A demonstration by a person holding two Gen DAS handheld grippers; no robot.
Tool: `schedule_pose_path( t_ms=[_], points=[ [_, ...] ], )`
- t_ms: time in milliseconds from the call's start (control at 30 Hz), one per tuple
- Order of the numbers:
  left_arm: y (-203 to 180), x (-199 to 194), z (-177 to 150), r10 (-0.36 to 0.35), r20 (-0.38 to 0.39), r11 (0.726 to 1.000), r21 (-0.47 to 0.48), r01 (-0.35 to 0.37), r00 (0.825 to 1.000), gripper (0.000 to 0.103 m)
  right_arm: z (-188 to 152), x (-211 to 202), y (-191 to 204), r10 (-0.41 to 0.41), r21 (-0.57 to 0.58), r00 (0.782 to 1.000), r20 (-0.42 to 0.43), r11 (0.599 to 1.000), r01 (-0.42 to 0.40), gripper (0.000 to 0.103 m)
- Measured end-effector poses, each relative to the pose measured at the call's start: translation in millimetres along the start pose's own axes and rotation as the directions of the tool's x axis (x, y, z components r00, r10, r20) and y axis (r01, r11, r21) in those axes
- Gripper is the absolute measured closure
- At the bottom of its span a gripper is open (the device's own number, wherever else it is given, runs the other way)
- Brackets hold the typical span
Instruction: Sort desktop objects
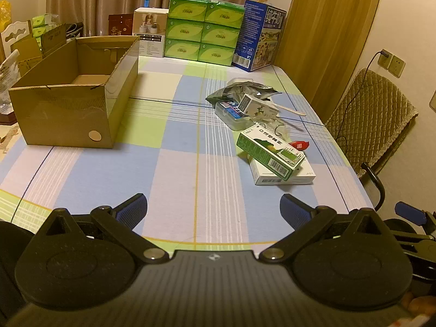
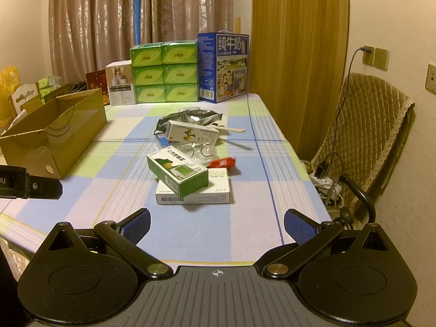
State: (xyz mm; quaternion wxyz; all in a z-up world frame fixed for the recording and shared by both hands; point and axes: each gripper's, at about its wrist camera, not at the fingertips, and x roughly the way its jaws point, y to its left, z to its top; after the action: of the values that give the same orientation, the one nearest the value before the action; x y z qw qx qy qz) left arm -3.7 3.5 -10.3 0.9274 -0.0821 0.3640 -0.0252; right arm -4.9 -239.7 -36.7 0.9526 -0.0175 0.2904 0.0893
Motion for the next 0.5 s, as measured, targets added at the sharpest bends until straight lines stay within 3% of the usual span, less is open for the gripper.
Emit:
schedule_pose_path(
  t_ms=[500],
  points=[
    [-0.7, -0.6, 0.4, -0.004, -0.004, 1.0, -0.003, 0.004, 1.0, 0.001, -2.2, 1.5, 0.4, -0.002, -0.004, 1.0, -0.003, 1.0, 0.002, 0.002]
  ],
)
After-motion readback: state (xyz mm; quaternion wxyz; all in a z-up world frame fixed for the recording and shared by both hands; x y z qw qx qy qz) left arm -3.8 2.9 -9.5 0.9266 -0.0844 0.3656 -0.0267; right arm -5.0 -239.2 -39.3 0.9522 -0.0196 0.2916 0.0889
